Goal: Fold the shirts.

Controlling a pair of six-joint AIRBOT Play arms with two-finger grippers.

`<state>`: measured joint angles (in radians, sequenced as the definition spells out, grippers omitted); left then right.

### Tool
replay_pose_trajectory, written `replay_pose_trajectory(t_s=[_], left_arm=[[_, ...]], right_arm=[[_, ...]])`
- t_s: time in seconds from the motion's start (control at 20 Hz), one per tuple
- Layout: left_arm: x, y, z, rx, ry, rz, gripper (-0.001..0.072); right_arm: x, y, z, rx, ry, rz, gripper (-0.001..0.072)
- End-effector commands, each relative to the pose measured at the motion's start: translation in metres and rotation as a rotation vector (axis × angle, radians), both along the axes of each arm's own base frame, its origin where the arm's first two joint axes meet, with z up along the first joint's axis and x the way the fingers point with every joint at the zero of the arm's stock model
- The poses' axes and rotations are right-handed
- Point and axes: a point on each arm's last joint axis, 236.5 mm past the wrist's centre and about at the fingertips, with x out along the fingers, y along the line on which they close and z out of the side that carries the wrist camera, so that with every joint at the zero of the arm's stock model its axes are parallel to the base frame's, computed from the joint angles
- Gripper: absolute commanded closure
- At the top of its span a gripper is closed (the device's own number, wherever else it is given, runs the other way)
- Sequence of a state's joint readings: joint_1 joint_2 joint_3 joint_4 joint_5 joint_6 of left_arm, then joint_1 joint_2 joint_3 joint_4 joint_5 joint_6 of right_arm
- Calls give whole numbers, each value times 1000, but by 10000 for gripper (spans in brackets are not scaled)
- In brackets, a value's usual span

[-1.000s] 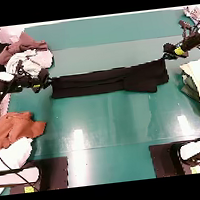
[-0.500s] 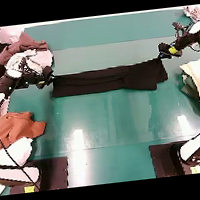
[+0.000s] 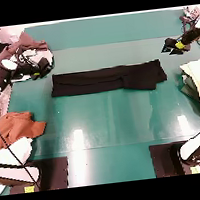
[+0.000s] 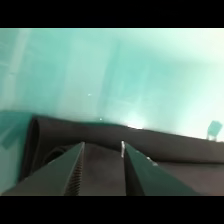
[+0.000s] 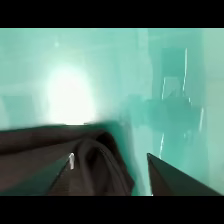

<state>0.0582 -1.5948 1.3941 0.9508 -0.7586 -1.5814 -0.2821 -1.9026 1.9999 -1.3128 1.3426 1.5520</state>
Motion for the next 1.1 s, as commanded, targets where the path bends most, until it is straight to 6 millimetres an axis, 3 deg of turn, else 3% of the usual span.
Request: replay_pose_trajectory(t_s=[0.0,0.15,0.3,0.45,0.6,0.8,0.85,0.9,0.95,1.0,1.05], left_arm=[[-15,12,12,166,60,-122,382],[-37,0,15,202,132,-231,384],[-57,-52,10,273,141,-417,384],[-67,-109,5,377,116,-576,384],[-61,-163,12,393,38,-653,385],[-55,-205,-12,328,64,-674,386],[-56,-213,-21,298,83,-682,416],[-57,-219,-30,272,100,-682,416],[-60,-228,-39,244,118,-688,427],[-63,-234,-48,232,133,-696,482],[-65,-239,-57,230,147,-704,482]], right_arm=[[-20,-4,4,38,32,24,1],[-53,8,-28,214,121,51,0],[-75,20,-50,359,146,101,-1],[-83,20,-63,415,118,123,-1],[-81,31,-73,458,79,142,-1],[-72,61,-91,469,41,159,0],[-72,71,-97,465,49,169,5],[-71,77,-100,459,51,173,47],[-70,83,-101,457,52,183,230],[-71,90,-100,459,55,198,437],[-72,97,-95,460,57,218,622]])
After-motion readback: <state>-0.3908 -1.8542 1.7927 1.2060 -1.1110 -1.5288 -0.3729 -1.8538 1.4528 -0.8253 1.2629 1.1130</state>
